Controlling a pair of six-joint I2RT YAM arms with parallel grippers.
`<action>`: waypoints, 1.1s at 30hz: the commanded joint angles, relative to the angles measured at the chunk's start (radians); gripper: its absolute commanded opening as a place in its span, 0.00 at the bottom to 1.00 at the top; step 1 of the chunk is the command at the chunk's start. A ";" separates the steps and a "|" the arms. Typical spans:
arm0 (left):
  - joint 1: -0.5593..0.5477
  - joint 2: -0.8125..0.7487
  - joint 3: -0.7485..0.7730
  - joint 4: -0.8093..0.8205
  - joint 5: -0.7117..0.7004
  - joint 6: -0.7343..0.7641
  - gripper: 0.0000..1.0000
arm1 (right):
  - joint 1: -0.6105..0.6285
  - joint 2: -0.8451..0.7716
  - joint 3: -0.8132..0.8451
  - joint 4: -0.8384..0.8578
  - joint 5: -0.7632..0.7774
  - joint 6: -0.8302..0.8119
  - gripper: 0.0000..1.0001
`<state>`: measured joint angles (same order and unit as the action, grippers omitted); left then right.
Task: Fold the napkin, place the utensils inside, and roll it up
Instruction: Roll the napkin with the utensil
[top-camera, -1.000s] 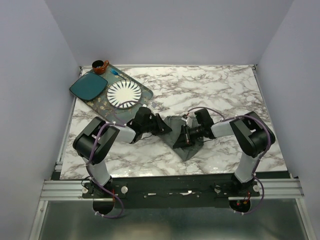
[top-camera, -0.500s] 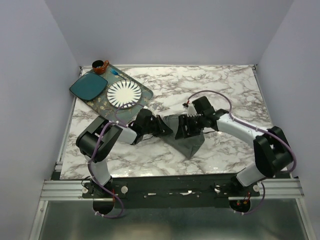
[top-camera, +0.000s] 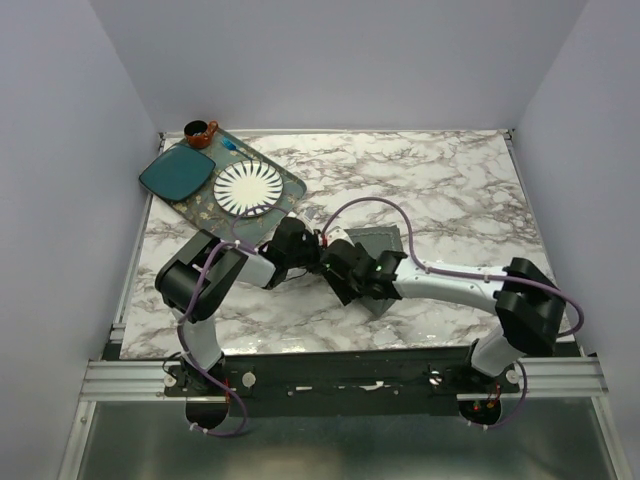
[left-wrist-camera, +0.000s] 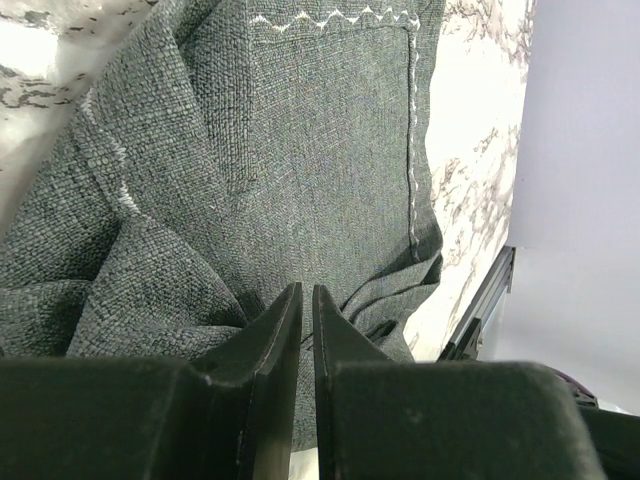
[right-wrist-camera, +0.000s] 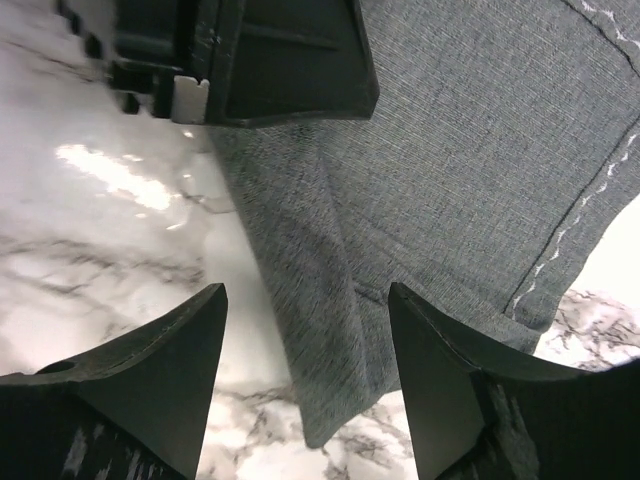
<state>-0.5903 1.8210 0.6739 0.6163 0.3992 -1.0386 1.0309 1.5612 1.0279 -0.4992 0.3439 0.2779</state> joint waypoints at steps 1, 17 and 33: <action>0.004 0.061 -0.031 -0.161 -0.034 0.037 0.19 | 0.057 0.097 0.011 0.022 0.207 -0.019 0.73; 0.004 0.058 -0.028 -0.158 -0.014 0.025 0.19 | 0.055 0.227 -0.046 0.137 0.142 0.107 0.46; 0.081 -0.233 0.162 -0.430 -0.003 0.143 0.48 | -0.195 0.019 -0.362 0.433 -0.337 0.121 0.07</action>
<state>-0.5392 1.6875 0.7765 0.3485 0.4179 -0.9718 0.9405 1.5803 0.7738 -0.0990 0.2363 0.3969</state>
